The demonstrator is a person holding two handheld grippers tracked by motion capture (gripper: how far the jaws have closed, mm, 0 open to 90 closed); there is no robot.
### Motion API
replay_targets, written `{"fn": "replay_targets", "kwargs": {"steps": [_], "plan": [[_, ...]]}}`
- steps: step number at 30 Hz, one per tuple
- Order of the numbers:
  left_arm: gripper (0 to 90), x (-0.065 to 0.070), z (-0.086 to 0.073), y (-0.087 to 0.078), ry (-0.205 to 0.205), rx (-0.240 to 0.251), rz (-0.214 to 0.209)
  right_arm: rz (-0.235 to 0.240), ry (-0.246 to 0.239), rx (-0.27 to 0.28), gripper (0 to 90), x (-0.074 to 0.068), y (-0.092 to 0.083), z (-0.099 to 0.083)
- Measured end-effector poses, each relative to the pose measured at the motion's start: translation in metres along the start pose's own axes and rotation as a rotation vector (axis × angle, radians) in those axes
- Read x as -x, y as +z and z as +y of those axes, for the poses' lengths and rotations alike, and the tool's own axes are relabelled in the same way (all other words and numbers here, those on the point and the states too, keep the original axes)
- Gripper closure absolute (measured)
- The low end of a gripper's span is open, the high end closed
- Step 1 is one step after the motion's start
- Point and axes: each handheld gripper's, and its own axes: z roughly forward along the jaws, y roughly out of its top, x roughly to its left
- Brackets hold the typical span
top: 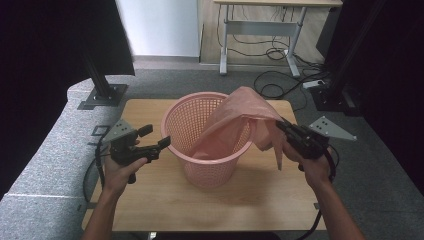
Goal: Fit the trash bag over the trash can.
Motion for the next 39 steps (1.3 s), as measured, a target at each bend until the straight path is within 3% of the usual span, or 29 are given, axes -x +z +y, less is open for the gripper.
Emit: {"fn": "replay_targets", "kwargs": {"steps": [5,10,19,28,32,34,35,36,37,39], "plan": [[22.8,0.004,0.003,-0.002,0.020,0.012,-0.013,0.055,-0.031,0.031,86.3,-0.013,0.004,0.024],[22.9,0.011,0.010,0.000,0.036,0.024,-0.020,0.100,-0.056,0.009,85.3,-0.031,0.013,0.037],[24.0,0.017,0.021,0.016,0.059,0.012,-0.025,0.185,-0.103,-0.028,83.4,-0.058,0.035,0.046],[24.1,0.024,0.025,0.026,0.073,0.008,-0.050,0.224,-0.129,-0.077,78.1,-0.074,0.050,0.050],[24.1,0.022,0.021,0.026,0.069,0.002,-0.047,0.243,-0.146,-0.158,52.6,-0.081,0.056,0.042],[24.1,0.021,0.019,0.024,0.065,0.004,-0.042,0.206,-0.122,-0.149,37.1,-0.080,0.048,0.037],[24.2,0.021,0.019,0.024,0.065,0.004,-0.042,0.206,-0.122,-0.149,37.1,-0.080,0.048,0.037],[24.2,0.020,0.019,0.024,0.060,0.005,-0.041,0.185,-0.098,-0.129,28.6,-0.077,0.036,0.032],[24.2,0.019,0.018,0.023,0.056,0.005,-0.038,0.185,-0.098,-0.129,28.6,-0.077,0.036,0.032],[24.3,0.018,0.017,0.022,0.053,0.007,-0.033,0.161,-0.074,-0.112,21.7,-0.069,0.017,0.018]]}}
